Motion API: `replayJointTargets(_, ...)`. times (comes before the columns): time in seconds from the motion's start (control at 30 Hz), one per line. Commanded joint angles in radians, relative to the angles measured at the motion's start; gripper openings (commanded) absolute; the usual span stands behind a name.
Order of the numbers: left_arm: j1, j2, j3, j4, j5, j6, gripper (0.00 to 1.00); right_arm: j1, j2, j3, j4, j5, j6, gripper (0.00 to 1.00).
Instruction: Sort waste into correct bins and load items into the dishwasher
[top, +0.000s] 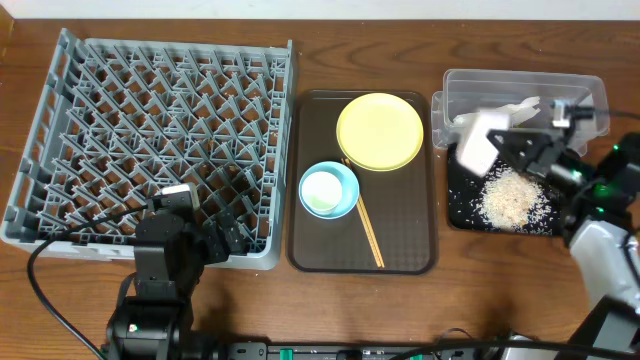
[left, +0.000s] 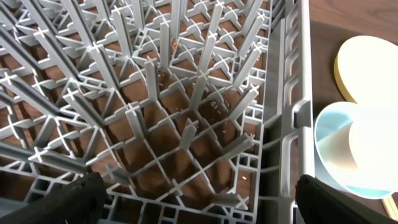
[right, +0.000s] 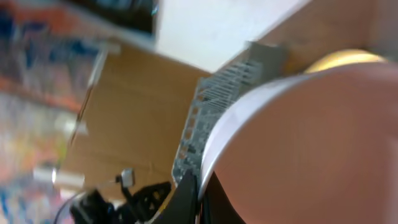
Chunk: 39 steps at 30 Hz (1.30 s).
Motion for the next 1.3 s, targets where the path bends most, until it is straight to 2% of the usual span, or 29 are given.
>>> replayJointTargets(0.0,0.004,0.001,0.022,0.000,-0.012,0.006,1.00,0.121,-0.079,0.012,0.224,0.033,0.306,0.01)
replayJointTargets(0.07,0.004,0.001,0.022,0.000,-0.012,0.006,1.00,0.172,-0.080,0.014,0.287,0.089,0.374,0.01)
replayJointTargets(0.17,0.004,0.001,0.022,0.000,-0.012,0.006,1.00,0.261,-0.079,0.014,0.292,0.238,0.372,0.01)
replayJointTargets(0.37,0.004,0.001,0.022,0.000,-0.012,0.006,1.00,0.414,-0.079,0.026,0.288,0.558,0.131,0.01)
replayJointTargets(0.43,0.004,0.001,0.022,0.000,-0.012,0.006,1.00,0.459,-0.079,0.050,0.212,0.646,0.057,0.01)
replayJointTargets(0.53,0.004,0.001,0.022,0.000,-0.012,0.006,1.00,0.539,-0.079,0.164,-0.109,0.750,-0.168,0.01)
replayJointTargets(0.67,0.004,0.001,0.022,0.000,-0.012,0.006,1.00,0.619,-0.058,0.327,-0.430,0.850,-0.418,0.01)
replayJointTargets(0.8,0.004,0.001,0.022,0.000,-0.012,0.006,1.00,0.701,-0.011,0.474,-0.646,0.944,-0.603,0.01)
replayJointTargets(0.87,0.004,0.001,0.022,0.000,-0.012,0.006,1.00,0.759,0.029,0.515,-0.696,1.009,-0.738,0.01)
replayJointTargets(1.0,0.004,0.001,0.022,0.000,-0.012,0.006,1.00,0.845,0.109,0.514,-0.700,1.171,-0.901,0.01)
replayJointTargets(1.13,0.004,0.001,0.022,0.000,-0.012,0.006,1.00,0.913,0.224,0.514,-0.701,1.267,-0.962,0.01)
replayJointTargets(1.27,0.004,0.001,0.022,0.000,-0.012,0.006,1.00,0.948,0.340,0.514,-0.690,1.363,-0.964,0.01)
